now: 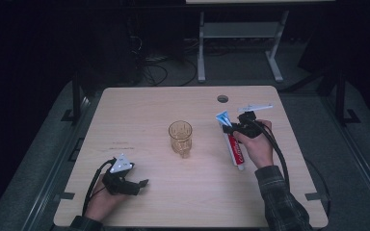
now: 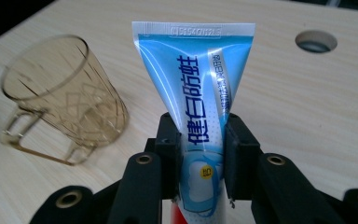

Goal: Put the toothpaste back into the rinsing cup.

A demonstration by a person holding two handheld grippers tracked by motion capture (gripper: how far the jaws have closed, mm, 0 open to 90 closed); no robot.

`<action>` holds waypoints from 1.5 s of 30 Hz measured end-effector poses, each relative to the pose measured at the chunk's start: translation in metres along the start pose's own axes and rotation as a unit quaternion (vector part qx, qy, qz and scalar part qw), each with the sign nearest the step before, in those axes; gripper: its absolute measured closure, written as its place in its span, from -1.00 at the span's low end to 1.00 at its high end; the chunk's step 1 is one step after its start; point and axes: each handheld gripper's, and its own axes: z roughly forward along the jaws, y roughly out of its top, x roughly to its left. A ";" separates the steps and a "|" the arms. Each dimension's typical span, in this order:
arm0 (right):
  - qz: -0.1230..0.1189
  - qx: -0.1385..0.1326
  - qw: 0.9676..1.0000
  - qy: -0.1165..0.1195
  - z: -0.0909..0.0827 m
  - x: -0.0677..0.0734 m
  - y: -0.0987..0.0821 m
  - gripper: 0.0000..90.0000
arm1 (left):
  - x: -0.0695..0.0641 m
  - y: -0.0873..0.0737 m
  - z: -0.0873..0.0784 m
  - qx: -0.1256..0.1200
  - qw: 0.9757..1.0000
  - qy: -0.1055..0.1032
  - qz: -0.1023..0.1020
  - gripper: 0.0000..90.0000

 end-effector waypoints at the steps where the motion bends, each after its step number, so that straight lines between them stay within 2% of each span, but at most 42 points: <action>1: 0.002 -0.006 1.000 0.002 -0.002 0.000 0.001 0.57 | 0.000 0.000 0.000 0.000 1.000 0.000 0.000 -0.71; 7: 0.000 -0.049 0.999 0.017 -0.015 0.001 0.006 0.57 | 0.000 0.000 0.000 0.000 1.000 0.000 0.001 -0.71; 17: -0.001 -0.094 0.995 0.031 -0.023 -0.001 0.009 0.57 | 0.000 0.000 0.000 0.000 1.000 0.000 0.000 -0.71; 23: -0.010 -0.119 0.992 0.038 -0.027 0.000 0.013 0.57 | 0.000 0.000 0.000 0.000 1.000 0.000 0.000 -0.71; 30: -0.015 -0.156 0.986 0.052 -0.034 0.005 0.025 0.57 | 0.000 0.000 0.000 -0.001 1.000 0.000 -0.001 -0.71; 45: -0.023 -0.188 0.980 0.065 -0.036 0.013 0.042 0.57 | 0.000 0.000 0.000 -0.002 1.000 0.000 -0.001 -0.71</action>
